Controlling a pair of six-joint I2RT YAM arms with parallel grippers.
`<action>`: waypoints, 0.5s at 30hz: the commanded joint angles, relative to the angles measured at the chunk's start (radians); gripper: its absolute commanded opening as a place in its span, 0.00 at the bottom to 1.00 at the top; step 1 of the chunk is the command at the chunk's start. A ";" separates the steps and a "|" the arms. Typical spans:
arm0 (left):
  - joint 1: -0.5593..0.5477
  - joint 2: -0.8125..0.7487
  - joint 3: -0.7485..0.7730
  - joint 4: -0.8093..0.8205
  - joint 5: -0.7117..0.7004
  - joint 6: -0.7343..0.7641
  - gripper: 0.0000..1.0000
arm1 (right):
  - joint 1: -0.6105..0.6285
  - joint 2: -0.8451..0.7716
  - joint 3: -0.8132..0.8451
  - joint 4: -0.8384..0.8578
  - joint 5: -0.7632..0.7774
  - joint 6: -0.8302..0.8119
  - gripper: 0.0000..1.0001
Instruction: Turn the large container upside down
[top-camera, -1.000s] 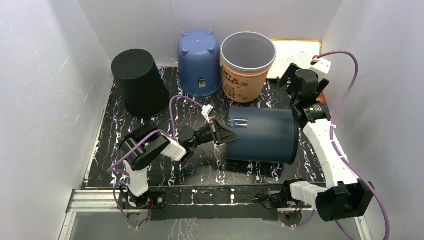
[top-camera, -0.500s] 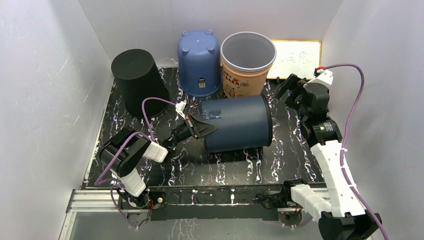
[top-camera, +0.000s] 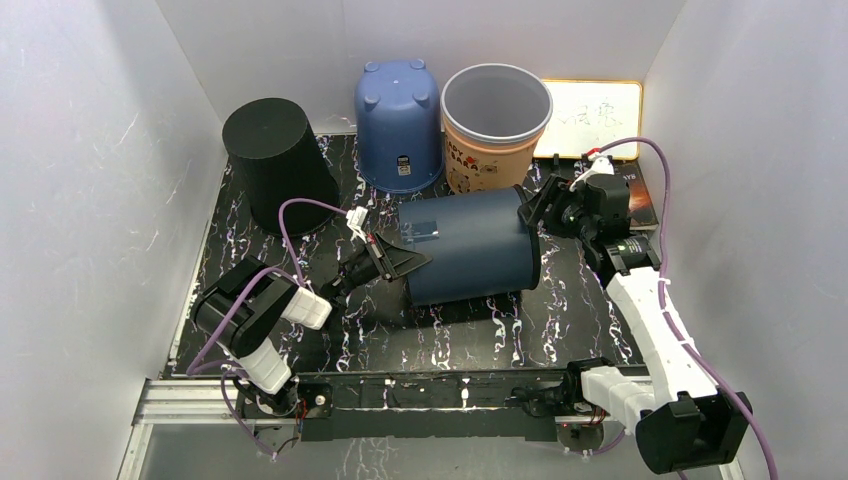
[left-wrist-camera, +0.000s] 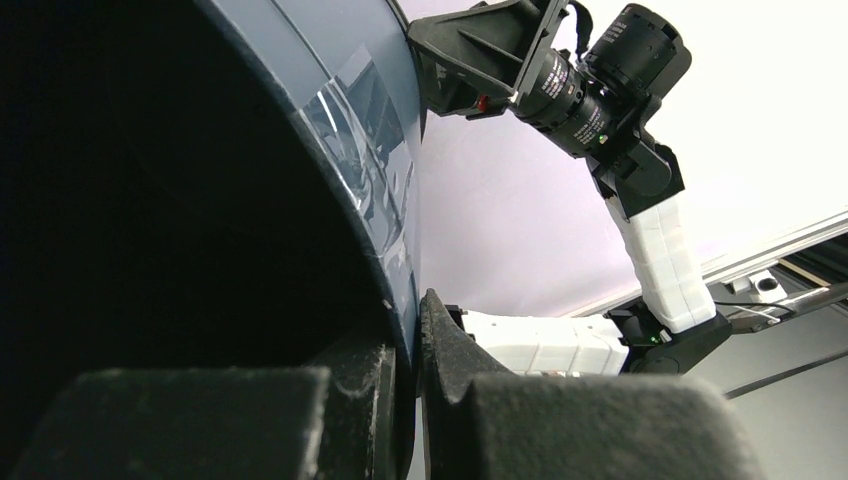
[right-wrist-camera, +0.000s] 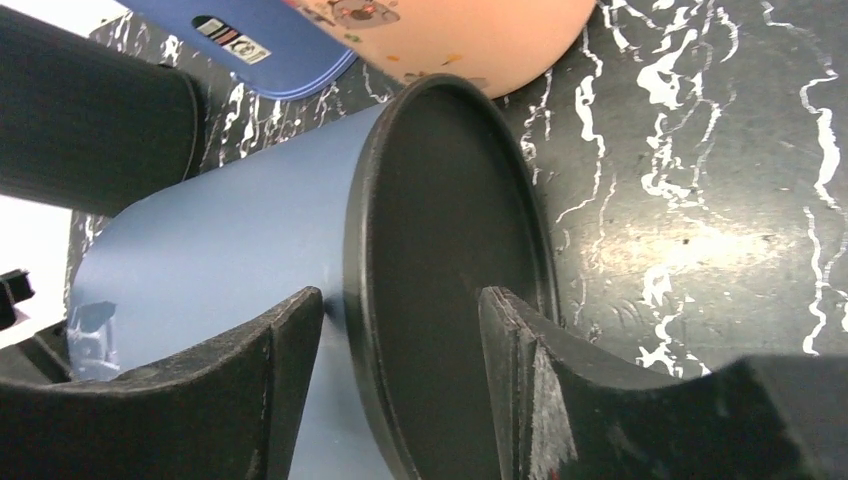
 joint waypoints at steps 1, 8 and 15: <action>0.007 0.045 -0.052 0.106 0.027 0.038 0.00 | -0.004 0.004 0.000 0.052 -0.083 -0.019 0.53; 0.007 0.047 -0.067 0.106 0.026 0.047 0.00 | -0.004 0.009 0.012 0.053 -0.112 -0.020 0.00; 0.008 0.064 -0.053 0.105 0.036 0.036 0.00 | -0.004 0.001 0.108 0.007 -0.159 -0.021 0.00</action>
